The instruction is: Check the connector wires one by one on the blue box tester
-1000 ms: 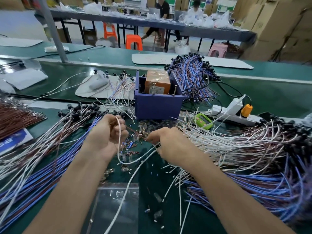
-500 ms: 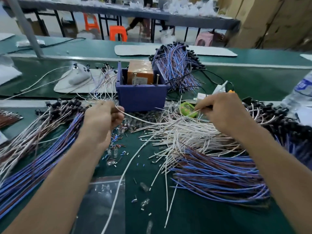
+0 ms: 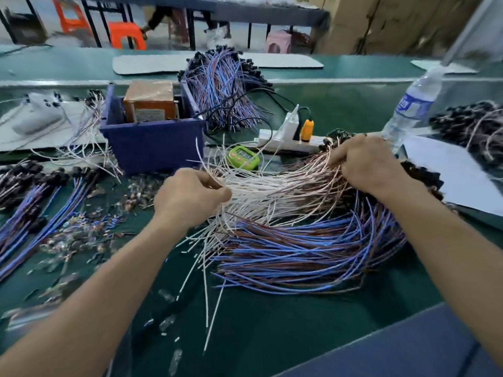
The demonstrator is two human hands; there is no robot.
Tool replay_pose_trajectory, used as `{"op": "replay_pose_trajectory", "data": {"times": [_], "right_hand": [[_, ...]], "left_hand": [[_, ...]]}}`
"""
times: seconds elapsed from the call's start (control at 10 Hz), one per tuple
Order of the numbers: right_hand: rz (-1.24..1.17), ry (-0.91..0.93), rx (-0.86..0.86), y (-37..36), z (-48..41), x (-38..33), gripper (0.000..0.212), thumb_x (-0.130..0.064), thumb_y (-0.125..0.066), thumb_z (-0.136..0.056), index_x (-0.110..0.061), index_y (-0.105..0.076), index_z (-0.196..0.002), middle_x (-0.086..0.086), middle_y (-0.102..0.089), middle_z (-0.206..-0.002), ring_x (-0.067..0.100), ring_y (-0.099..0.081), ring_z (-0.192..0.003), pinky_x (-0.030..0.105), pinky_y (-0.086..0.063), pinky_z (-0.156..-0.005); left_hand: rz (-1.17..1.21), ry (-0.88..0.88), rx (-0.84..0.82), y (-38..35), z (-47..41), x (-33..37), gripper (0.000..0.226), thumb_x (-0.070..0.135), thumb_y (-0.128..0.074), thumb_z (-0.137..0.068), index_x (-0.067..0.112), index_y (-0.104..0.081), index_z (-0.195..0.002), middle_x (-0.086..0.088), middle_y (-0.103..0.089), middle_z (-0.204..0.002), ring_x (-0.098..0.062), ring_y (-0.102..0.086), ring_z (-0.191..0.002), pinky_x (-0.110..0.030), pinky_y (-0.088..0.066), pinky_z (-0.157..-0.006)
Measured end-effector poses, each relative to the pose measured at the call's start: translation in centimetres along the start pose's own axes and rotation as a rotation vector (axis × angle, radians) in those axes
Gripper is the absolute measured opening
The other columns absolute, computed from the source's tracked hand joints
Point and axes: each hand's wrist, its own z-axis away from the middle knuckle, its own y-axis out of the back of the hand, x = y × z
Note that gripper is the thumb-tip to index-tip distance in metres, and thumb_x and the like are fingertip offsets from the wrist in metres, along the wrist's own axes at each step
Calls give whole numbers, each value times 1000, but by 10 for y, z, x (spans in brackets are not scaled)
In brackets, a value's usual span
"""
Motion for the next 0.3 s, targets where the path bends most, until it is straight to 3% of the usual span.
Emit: {"op": "replay_pose_trajectory", "data": {"times": [0.1, 0.2, 0.3], "right_hand": [[-68, -28, 28, -5, 4, -2, 39, 7, -60, -74, -21, -84, -89, 4, -79, -101, 26, -71, -98, 30, -51, -96], [-105, -18, 96, -7, 9, -8, 46, 10, -58, -73, -21, -83, -96, 9, -77, -111, 29, -68, -107, 35, -49, -106], [-246, -69, 183, 8, 14, -13, 49, 11, -58, -76, -27, -82, -97, 8, -77, -110, 26, -71, -94, 25, -53, -97]], "left_hand": [[-96, 9, 32, 3, 1, -2, 27, 64, -79, -74, 38, -75, -68, 20, -69, -66, -5, -64, -71, -26, -45, -58], [-164, 42, 17, 15, 6, -2, 26, 63, -79, -75, 38, -74, -67, 20, -69, -70, -9, -64, -74, -30, -48, -64], [-2, 73, 203, 41, 9, -12, 19, 63, -78, -69, 44, -77, -73, 20, -71, -69, -15, -69, -78, -36, -58, -77]]}}
